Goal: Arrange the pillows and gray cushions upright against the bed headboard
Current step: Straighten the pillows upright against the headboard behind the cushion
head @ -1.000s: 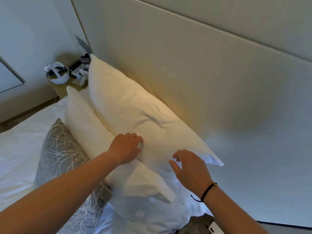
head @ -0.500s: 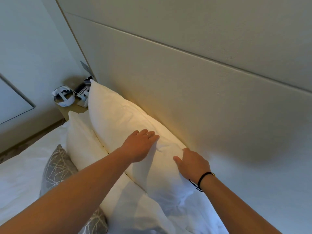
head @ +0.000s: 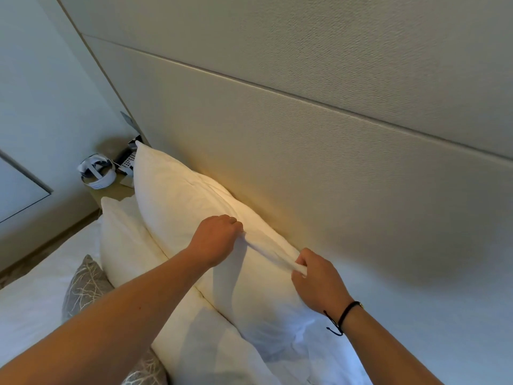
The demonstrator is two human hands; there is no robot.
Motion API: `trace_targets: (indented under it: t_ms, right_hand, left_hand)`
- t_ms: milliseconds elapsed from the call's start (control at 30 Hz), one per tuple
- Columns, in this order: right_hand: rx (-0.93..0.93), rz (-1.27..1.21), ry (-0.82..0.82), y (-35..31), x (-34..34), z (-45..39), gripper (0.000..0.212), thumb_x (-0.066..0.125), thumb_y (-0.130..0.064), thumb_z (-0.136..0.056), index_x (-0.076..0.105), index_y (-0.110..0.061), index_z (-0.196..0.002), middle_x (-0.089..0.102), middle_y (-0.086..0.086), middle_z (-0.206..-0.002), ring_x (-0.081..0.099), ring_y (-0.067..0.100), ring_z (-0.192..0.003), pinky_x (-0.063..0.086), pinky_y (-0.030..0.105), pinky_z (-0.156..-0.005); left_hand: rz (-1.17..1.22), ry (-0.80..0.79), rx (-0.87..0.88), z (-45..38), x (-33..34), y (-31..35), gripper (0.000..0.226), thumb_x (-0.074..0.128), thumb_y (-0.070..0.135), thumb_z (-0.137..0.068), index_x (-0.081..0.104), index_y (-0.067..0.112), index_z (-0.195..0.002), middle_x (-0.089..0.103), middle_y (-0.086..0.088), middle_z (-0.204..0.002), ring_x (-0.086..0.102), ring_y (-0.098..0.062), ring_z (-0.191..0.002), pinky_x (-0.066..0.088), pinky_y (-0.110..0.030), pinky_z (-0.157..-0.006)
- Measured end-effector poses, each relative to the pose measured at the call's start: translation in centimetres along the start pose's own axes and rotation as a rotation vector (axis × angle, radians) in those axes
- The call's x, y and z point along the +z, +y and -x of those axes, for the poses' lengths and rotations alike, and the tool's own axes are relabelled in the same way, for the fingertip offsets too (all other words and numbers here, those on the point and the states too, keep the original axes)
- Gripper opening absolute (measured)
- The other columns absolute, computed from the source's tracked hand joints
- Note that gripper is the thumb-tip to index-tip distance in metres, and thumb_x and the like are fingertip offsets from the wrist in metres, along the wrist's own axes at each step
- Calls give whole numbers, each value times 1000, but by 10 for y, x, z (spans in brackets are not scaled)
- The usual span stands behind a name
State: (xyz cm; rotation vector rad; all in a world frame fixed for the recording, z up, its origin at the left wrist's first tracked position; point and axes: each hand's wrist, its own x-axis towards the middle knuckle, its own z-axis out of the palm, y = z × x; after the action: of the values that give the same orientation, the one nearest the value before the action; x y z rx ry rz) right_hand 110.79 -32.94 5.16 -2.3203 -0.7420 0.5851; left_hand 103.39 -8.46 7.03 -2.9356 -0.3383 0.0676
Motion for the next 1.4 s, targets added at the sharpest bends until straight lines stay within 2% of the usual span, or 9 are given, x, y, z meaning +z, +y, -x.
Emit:
trace_targets:
  t_ms: [133, 367, 467, 633, 767, 900, 1133, 1300, 1400]
  right_hand:
    - [-71, 41, 15, -4, -9, 3, 22, 59, -14, -76, 43, -28, -67, 51, -10, -80, 49, 8, -70, 37, 21, -55]
    - [-22, -31, -59, -35, 7, -33, 22, 68, -46, -80, 56, -29, -87, 57, -12, -94, 53, 10, -85, 40, 24, -65]
    - [-31, -83, 9, -59, 20, -55, 8, 64, -30, -85, 55, -29, -84, 58, -7, -101, 55, 13, -85, 41, 25, -67]
    - [-152, -40, 7, -93, 20, -74, 35, 51, 6, -71, 55, -28, -68, 57, -8, -86, 55, 17, -78, 43, 27, -60]
    - [-366, 92, 98, -99, 10, -67, 34, 51, 5, -73, 48, -28, -66, 44, -10, -77, 48, 15, -66, 40, 25, -53]
    - [-304, 251, 94, -93, -1, -75, 36, 46, 6, -80, 50, -28, -90, 51, -5, -93, 51, 18, -67, 47, 30, -57]
    - [-140, 405, -92, -118, 38, -119, 54, 55, -51, -90, 38, -18, -130, 56, 5, -117, 60, 28, -100, 42, 36, -71]
    - [-53, 388, -116, -117, 58, -135, 33, 55, -51, -90, 44, -22, -77, 63, 1, -90, 53, 25, -74, 38, 32, -63]
    - [-65, 375, -152, -111, 62, -133, 34, 52, -39, -95, 42, -23, -67, 53, -3, -73, 52, 23, -66, 39, 31, -57]
  left_hand:
    - [71, -5, 4, 3, 2, -2, 30, 53, 12, -92, 68, 22, -116, 70, 2, -106, 61, -17, -98, 52, -30, -77]
    - [403, -172, 30, -20, -3, 9, 38, 56, 22, -98, 49, 24, -135, 62, -5, -130, 62, -24, -107, 49, -30, -90]
    - [209, -130, 128, -27, 3, 6, 48, 57, 20, -95, 42, 25, -141, 61, -5, -130, 58, -25, -108, 46, -30, -83]
    - [61, -122, 225, -43, 8, -24, 28, 50, 21, -95, 52, 23, -122, 66, -1, -111, 50, -21, -96, 44, -34, -73]
    - [78, -94, 122, -58, 8, -71, 30, 55, 24, -93, 56, 25, -123, 61, -1, -112, 51, -21, -101, 49, -34, -75]
    - [58, -154, -84, -66, 7, -130, 25, 51, 29, -98, 59, 20, -120, 55, -6, -111, 58, -28, -100, 54, -42, -77]
    - [25, -213, -133, -87, 18, -186, 39, 60, 12, -91, 57, 23, -129, 54, -2, -131, 63, -28, -105, 51, -36, -76]
    - [-51, -278, -177, -99, 37, -197, 38, 51, 14, -97, 56, 23, -134, 55, -2, -133, 59, -27, -115, 44, -34, -85]
    - [-37, -295, -259, -104, 40, -205, 23, 51, 16, -97, 69, 9, -111, 64, -10, -113, 60, -31, -110, 45, -38, -95]
